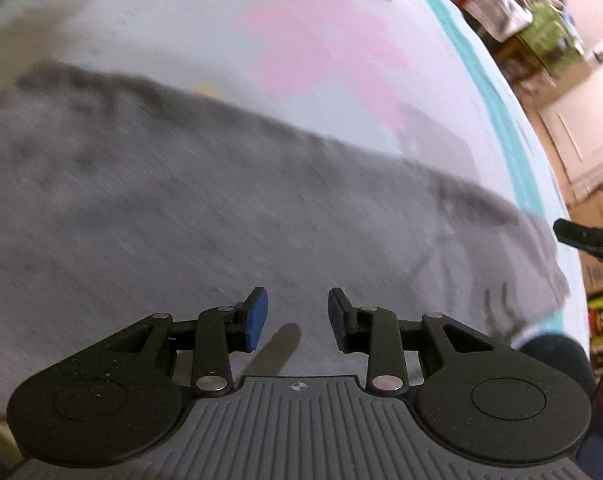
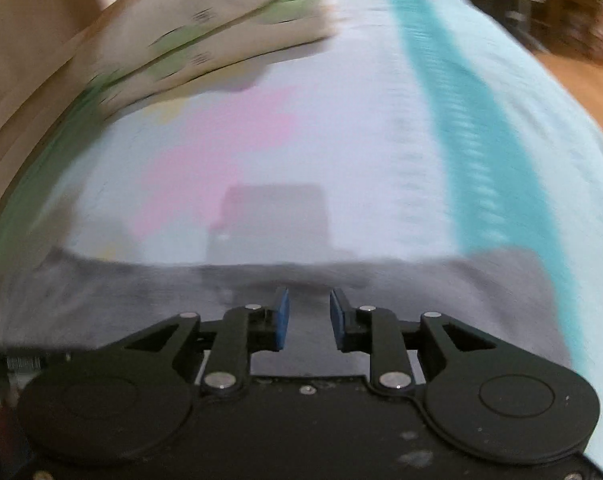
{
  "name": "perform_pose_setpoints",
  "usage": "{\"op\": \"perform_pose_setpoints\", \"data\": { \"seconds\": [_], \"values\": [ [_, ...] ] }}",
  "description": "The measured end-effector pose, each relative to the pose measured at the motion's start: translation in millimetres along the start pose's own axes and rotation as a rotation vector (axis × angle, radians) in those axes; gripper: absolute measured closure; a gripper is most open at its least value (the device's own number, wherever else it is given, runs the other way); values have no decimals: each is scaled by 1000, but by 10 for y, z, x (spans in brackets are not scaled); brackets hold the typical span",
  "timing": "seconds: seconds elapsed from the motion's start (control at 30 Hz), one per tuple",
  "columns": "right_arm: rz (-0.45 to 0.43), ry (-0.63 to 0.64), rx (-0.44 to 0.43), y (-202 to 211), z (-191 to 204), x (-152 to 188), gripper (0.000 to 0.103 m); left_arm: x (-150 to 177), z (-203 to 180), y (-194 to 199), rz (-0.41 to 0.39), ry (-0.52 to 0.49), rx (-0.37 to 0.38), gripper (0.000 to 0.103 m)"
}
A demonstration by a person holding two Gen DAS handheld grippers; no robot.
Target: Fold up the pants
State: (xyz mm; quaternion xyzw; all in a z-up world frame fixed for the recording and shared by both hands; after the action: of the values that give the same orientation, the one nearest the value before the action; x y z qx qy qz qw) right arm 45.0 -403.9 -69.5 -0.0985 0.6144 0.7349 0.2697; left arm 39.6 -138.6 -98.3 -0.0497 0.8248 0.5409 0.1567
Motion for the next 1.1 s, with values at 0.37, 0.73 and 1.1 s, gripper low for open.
{"op": "perform_pose_setpoints", "data": {
  "seconds": [0.37,0.73,1.1],
  "values": [
    [-4,-274,186,353,-1194,576,65,257,-132,-163,67,-3,-2,66],
    [13,-508,102,192,-1426,763,60,350,-191,-175,64,-6,-20,66],
    [-17,-523,94,203,-1374,657,95,309,-192,-175,88,-31,-30,66]
  ]
}}
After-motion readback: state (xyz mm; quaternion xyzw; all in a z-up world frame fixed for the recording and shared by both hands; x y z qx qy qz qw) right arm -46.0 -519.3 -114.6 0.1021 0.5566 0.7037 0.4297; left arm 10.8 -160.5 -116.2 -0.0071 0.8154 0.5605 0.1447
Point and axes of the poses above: each gripper's, at about its wrist camera, not at the fingertips, and y roughly against the way its jaws point, z to its left, x to its underside, the point moved 6 cm from there along -y, roughly the way its jaws point, and after that the axes turned 2 degrees about y, right-handed, at the moved point
